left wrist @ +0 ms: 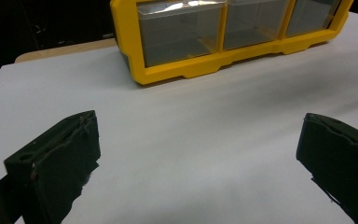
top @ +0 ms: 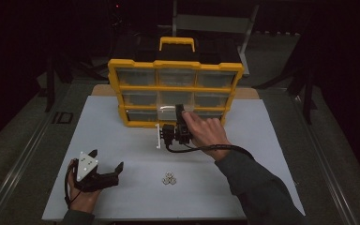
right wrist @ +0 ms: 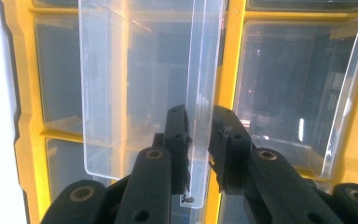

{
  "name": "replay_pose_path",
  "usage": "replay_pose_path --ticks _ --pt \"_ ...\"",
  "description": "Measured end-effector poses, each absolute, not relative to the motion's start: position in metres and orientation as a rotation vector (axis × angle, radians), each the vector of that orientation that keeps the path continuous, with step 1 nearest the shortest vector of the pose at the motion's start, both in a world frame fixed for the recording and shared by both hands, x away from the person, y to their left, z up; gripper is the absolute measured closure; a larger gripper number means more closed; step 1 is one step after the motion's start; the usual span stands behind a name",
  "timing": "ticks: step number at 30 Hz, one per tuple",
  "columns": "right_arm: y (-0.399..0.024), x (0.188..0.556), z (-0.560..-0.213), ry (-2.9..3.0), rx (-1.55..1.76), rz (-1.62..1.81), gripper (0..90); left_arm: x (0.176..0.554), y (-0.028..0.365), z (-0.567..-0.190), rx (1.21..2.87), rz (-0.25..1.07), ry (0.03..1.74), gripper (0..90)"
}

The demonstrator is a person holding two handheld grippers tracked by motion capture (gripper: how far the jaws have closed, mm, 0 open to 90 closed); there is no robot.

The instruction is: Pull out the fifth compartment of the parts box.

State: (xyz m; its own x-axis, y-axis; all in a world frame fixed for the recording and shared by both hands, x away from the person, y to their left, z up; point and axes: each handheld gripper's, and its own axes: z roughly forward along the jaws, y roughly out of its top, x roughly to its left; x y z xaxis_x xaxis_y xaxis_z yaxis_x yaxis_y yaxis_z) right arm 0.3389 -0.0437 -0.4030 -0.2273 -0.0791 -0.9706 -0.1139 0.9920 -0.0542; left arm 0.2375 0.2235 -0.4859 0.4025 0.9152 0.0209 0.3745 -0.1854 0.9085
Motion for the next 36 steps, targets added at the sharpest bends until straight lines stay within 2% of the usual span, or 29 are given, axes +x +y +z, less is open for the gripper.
replay_pose_path --ticks 36 --pt "-0.045 0.318 -0.406 1.799 -0.171 0.037 76.9 0.238 0.223 -0.486 1.752 0.748 1.13 0.0"
